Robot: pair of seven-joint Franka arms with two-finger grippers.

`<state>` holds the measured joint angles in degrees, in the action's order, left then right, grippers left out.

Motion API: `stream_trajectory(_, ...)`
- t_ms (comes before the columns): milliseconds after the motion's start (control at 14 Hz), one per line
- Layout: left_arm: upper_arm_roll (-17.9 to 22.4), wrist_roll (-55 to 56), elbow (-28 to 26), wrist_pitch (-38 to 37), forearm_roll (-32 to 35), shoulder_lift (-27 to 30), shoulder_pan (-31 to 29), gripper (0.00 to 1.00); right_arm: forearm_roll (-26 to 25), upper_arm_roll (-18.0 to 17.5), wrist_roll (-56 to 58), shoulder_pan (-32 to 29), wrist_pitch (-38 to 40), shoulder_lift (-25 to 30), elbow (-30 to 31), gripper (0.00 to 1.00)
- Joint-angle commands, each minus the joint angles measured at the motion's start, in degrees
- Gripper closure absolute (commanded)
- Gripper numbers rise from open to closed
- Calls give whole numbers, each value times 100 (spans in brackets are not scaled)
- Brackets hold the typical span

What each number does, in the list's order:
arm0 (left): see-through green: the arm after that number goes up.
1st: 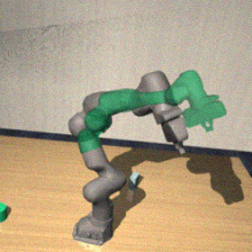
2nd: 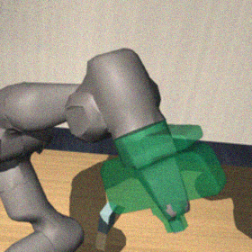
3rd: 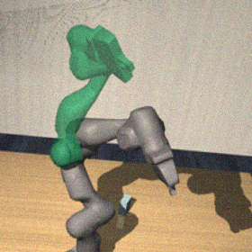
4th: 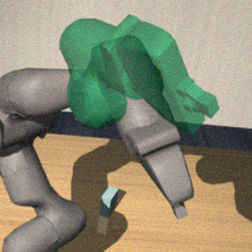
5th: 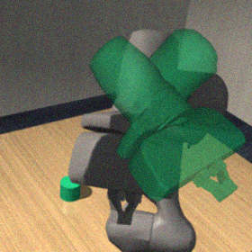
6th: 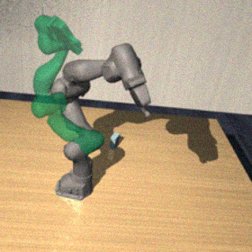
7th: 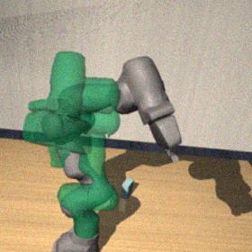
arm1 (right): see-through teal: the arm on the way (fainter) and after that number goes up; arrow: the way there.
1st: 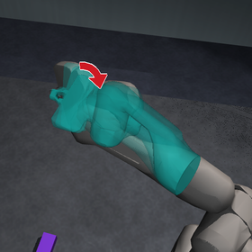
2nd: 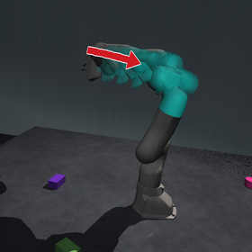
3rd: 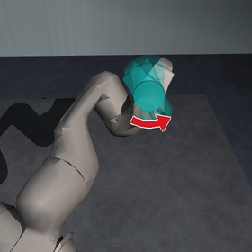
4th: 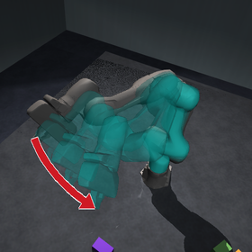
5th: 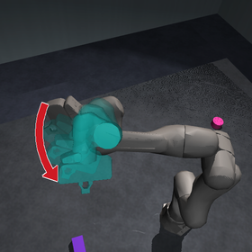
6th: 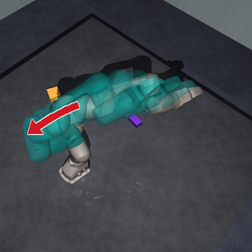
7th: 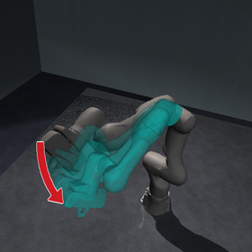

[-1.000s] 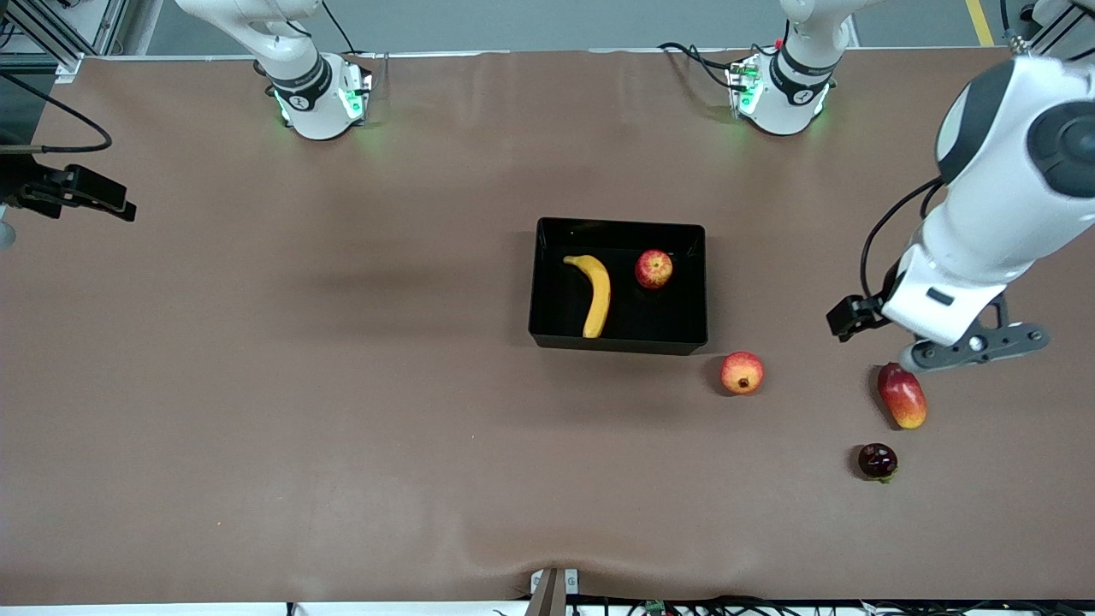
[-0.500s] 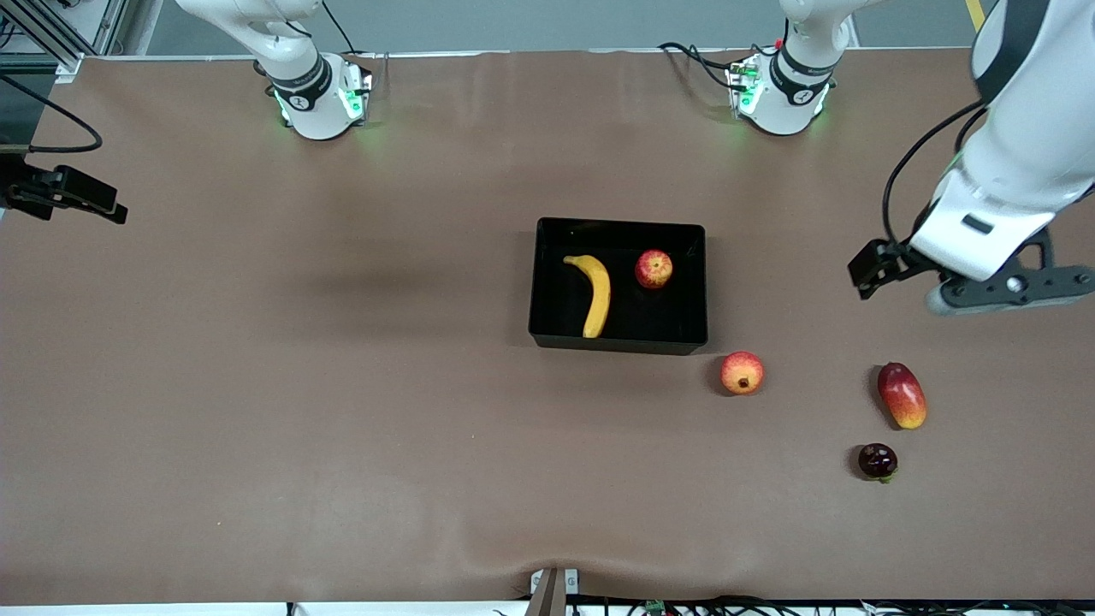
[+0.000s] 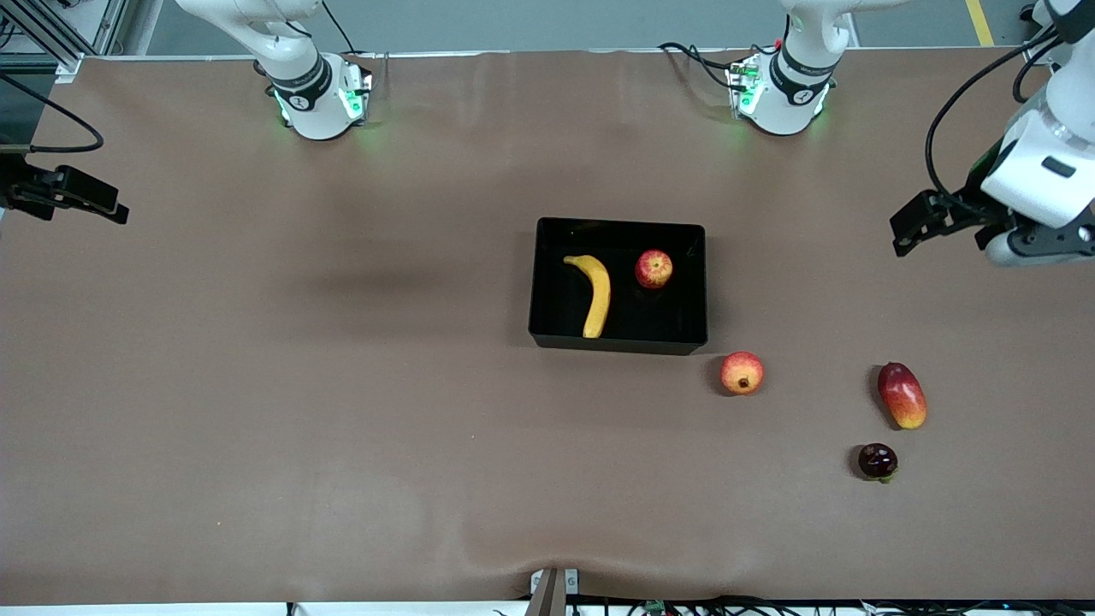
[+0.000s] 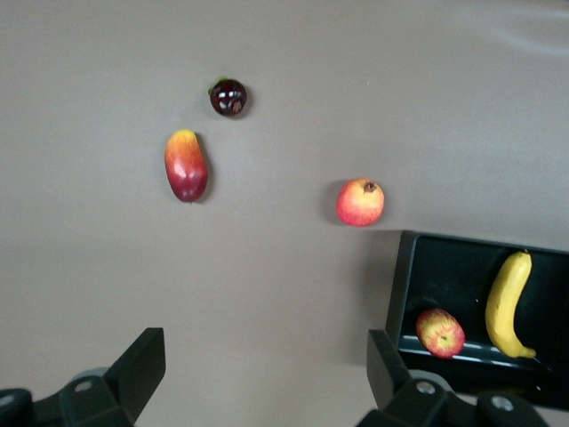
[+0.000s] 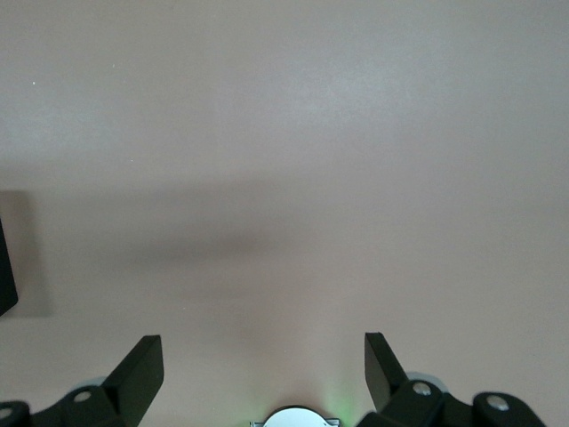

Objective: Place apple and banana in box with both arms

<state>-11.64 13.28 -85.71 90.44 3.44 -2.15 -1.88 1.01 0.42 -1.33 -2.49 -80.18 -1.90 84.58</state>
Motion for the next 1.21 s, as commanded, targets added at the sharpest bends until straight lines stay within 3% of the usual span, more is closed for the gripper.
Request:
stream_trajectory(0,452,-98,-587,26,-185,565,364,0,57,-51,-16,-24,-6,40,14,0)
stream_trajectory(286,426,-98,-798,0,-185,812,364,0,66,-60,-16,29,-6,31,23,0)
stream_trajectory(1143,453,-344,-658,-158,-185,637,303,0,57,-51,-16,11,-15,31,14,0)
